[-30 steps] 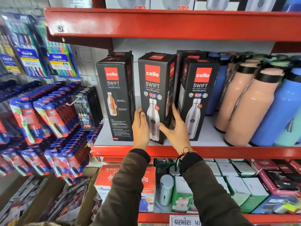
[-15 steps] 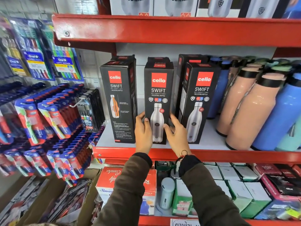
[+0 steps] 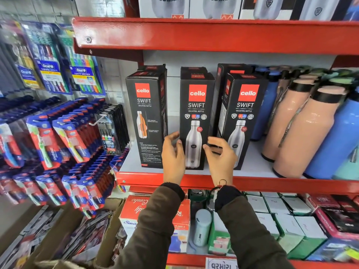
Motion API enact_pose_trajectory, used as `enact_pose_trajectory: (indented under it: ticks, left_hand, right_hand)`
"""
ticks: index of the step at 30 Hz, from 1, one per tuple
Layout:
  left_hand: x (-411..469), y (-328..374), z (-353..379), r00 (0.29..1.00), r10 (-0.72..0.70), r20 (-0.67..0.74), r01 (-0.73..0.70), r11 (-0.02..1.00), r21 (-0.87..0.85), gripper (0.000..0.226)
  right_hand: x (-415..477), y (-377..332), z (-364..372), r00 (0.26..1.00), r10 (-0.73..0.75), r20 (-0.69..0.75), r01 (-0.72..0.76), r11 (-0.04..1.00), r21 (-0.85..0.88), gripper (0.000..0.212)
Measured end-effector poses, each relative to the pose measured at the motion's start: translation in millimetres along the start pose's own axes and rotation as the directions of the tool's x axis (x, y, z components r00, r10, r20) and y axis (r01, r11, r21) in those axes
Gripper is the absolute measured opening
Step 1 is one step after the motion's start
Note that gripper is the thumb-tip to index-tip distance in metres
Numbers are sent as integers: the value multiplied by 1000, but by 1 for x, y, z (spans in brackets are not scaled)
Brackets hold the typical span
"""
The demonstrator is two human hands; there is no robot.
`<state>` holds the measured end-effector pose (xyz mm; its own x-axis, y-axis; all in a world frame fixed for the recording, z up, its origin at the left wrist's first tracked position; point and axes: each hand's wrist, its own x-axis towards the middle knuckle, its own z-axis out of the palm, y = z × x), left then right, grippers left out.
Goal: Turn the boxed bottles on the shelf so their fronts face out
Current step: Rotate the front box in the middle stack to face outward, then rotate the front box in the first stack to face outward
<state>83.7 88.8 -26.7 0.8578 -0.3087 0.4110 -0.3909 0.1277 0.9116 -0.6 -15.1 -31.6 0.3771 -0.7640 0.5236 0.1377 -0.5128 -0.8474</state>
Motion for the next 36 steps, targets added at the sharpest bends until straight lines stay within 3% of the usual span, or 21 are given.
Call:
enact_pose_trajectory:
  ticks: [6,10,13,18,23,28,33,36]
  left_hand:
    - [-2,10,-23,963,239,-125,-239,971,17,29]
    - [8,7,-47,895,355,-268,-311,930,194,35]
    - [21,2,-66,916,279,-289,-235,956,177,42]
    - [36,-3,-90,997,48,-66,-54,994,-99,53]
    - [39,-12,-110,999,-52,11,53,993,-109,44]
    - [44,-7,-125,982,-172,75,185,956,-226,37]
    - [44,-6,-141,988,-139,63,150,956,-252,50]
    - [43,-8,-144,998,-62,-5,59,965,-257,47]
  right_hand:
    - [-12,-24,10,985,-143,-91,147,989,32,18]
    - [-25,-41,37,988,-151,43,147,985,95,22]
    - [-34,-46,60,971,-93,218,65,989,134,37]
    - [-41,-46,94,917,49,395,-45,999,-20,50]
    - [-47,-48,111,919,62,390,-42,997,-60,51]
    - [-52,-51,117,926,58,372,-39,998,-58,53]
    - [-44,-59,118,935,33,353,-10,998,-65,70]
    - [-41,-66,124,952,19,307,2,998,-68,83]
